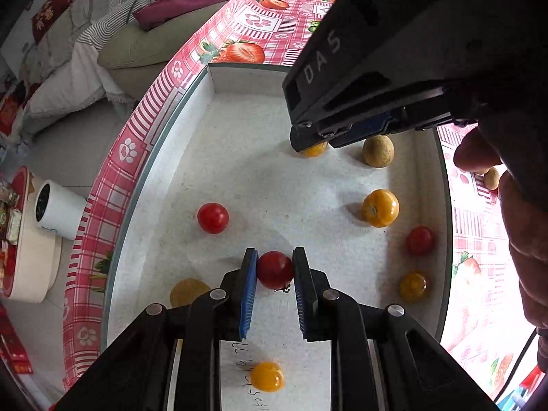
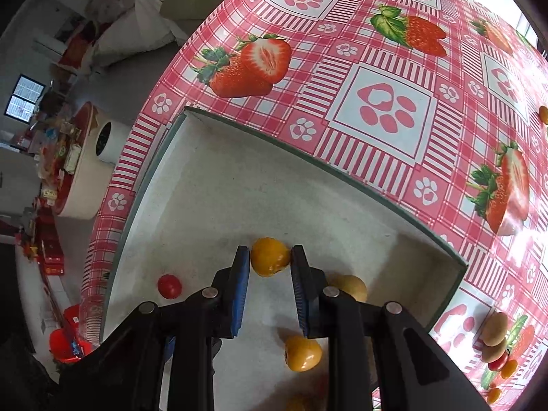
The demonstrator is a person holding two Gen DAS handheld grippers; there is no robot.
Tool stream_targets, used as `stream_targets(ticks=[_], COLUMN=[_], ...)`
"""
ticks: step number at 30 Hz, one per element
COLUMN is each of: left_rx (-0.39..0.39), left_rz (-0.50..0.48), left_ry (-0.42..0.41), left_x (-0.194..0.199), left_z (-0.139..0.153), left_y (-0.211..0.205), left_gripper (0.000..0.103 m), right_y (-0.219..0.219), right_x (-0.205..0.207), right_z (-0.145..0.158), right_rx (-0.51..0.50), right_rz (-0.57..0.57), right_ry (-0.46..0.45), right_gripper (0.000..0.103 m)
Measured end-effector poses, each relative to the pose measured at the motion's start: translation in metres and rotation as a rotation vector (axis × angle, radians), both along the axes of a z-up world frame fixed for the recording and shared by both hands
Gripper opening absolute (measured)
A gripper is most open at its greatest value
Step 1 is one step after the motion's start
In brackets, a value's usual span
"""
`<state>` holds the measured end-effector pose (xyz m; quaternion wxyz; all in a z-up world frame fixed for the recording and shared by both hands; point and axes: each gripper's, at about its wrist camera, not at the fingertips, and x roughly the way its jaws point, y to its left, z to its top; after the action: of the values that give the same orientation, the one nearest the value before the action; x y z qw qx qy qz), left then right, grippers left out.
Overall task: Organize fruits
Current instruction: 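Carry both tomatoes into the white tray and open both tools, then move both open tools back over the table toward remaining fruits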
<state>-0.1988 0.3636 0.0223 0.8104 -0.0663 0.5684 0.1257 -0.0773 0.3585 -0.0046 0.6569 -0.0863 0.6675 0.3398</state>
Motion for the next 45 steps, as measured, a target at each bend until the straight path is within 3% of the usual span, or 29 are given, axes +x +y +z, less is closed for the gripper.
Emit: stream_targets(ticks=[1, 2, 3, 5, 9, 14, 20, 25, 31, 42, 45], left_rx=[0.002, 0.010, 0.030, 0.051, 0.066, 0.096, 0.108, 0.088, 0.049, -0.100, -0.111], left_rz=[-0.008, -0.013, -0.013, -0.025, -0.031, -0.051, -0.134, -0.209, -0.288, -0.307, -0.320], left_ry=[-0.003, -0.012, -0.029, -0.050, -0.020, -0.032, -0.062, -0.084, -0.079, 0.020, 0.042], left_x=[0.000, -0.001, -0.003, -0.005, -0.002, 0.004, 0.024, 0.045, 0.074, 0.098, 0.105], left_z=[0.000, 0.002, 0.006, 0.012, 0.014, 0.028, 0.045, 0.054, 0.050, 0.005, -0.004], left_y=[-0.002, -0.004, -0.006, -0.008, -0.012, -0.024, -0.052, -0.088, -0.134, -0.173, -0.177], left_gripper=[0.039, 0.063, 0.073, 0.073, 0.073, 0.073, 0.073, 0.073, 0.073, 0.072, 0.057], right_y=[-0.003, -0.006, -0.010, -0.019, -0.038, -0.078, -0.156, -0.231, -0.294, -0.320, -0.318], right_x=[0.001, 0.003, 0.004, 0.006, 0.009, 0.011, 0.000, -0.016, -0.029, -0.032, -0.031], right_z=[0.002, 0.006, 0.010, 0.020, 0.036, 0.054, 0.062, 0.059, 0.040, 0.025, 0.019], right_rx=[0.012, 0.027, 0.045, 0.082, 0.121, 0.126, 0.052, -0.045, -0.136, -0.147, -0.148], right_rz=[-0.007, -0.015, -0.024, -0.041, -0.090, -0.175, -0.295, -0.404, -0.494, -0.484, -0.452], right_ry=[0.003, 0.005, 0.004, -0.002, -0.018, -0.056, -0.111, -0.142, -0.109, -0.134, -0.144], right_gripper=[0.033, 0.042, 0.049, 0.065, 0.071, 0.072, 0.072, 0.072, 0.072, 0.067, 0.058])
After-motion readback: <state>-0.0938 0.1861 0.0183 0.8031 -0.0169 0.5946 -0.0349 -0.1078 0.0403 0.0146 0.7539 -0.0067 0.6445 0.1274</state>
